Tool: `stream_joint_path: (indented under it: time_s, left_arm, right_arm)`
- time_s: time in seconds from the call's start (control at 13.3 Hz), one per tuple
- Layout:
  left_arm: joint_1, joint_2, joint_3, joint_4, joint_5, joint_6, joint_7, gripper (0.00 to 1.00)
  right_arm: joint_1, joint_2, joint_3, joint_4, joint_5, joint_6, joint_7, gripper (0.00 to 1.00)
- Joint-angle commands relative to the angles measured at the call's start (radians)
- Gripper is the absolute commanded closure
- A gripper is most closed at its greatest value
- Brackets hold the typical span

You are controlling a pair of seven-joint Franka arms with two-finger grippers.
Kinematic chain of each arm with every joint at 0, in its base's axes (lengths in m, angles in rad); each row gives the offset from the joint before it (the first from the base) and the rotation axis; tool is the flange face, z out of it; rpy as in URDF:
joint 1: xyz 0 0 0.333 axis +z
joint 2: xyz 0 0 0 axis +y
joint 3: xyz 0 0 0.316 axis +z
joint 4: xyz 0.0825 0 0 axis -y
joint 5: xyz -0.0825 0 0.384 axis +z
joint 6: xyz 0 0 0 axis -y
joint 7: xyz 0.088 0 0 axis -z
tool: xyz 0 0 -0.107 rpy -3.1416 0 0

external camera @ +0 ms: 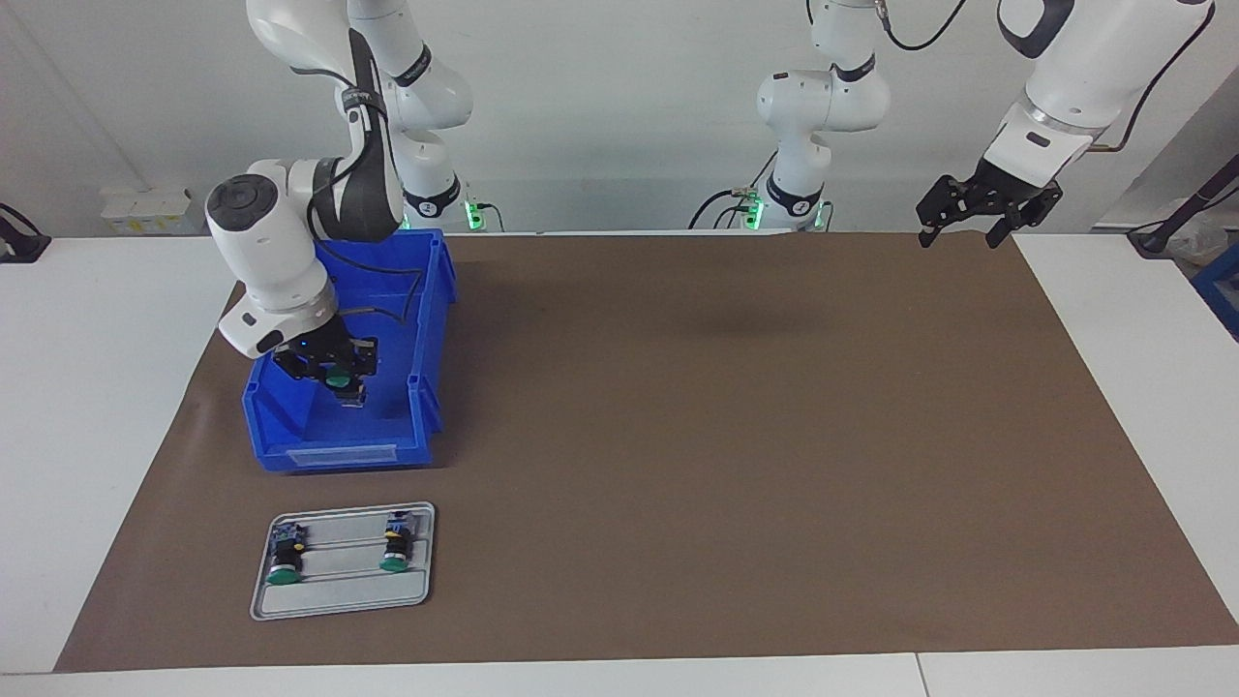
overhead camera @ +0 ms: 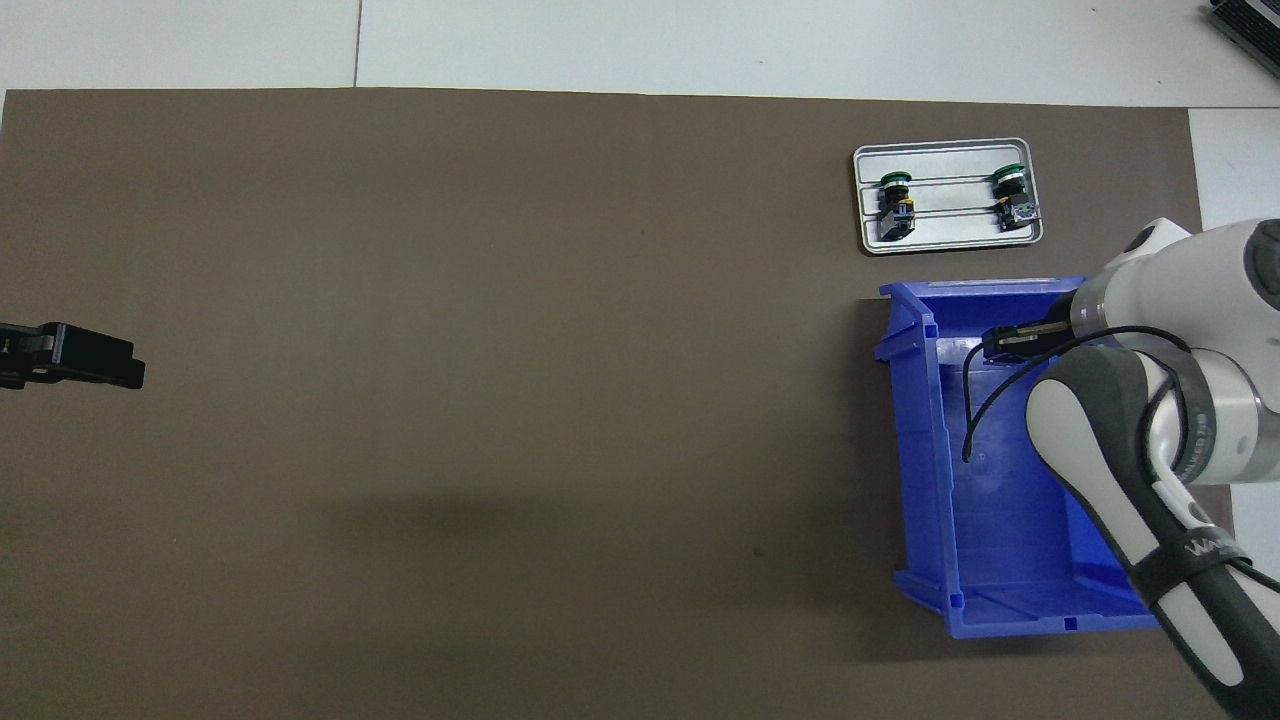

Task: Place and press button with both arms
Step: 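Lower the button into the blue bin with the right gripper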

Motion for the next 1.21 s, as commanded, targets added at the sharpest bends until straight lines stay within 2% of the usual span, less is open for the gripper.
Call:
stream_joint_path:
  time_s: [0.0, 0.53, 0.6, 0.68, 0.83, 0.98, 1.13]
  left_arm:
    - [0.008, -0.013, -0.008, -0.012, 0.013, -0.008, -0.010, 0.00]
    - [0.008, -0.013, -0.008, -0.012, 0.013, -0.008, -0.010, 0.00]
    - [0.008, -0.013, -0.008, -0.012, 0.014, -0.008, -0.010, 0.00]
    - [0.008, -0.013, -0.008, -0.012, 0.013, -0.008, -0.010, 0.00]
    - [0.008, -0.013, -0.008, -0.012, 0.013, -0.008, -0.010, 0.00]
    - [0.008, -0.013, -0.008, -0.012, 0.013, -0.008, -0.010, 0.00]
    - [0.008, -0.013, -0.008, -0.012, 0.014, -0.008, -0.010, 0.00]
  right_arm:
    - [-0.023, 0.043, 0.010, -0.004, 0.027, 0.063, -0.073, 1.00]
    - [-0.019, 0.098, 0.010, -0.010, 0.030, 0.114, -0.069, 1.00]
    - [-0.019, 0.100, 0.010, -0.009, 0.030, 0.111, -0.069, 0.67]
    - [-0.015, 0.098, 0.010, -0.007, 0.030, 0.108, -0.061, 0.38]
    - [-0.013, 0.069, 0.010, -0.004, 0.033, 0.096, -0.026, 0.20]
    - [-0.015, 0.031, 0.010, -0.004, 0.036, 0.056, 0.017, 0.13]
    - [-0.013, -0.029, 0.010, -0.004, 0.036, 0.022, 0.071, 0.12]
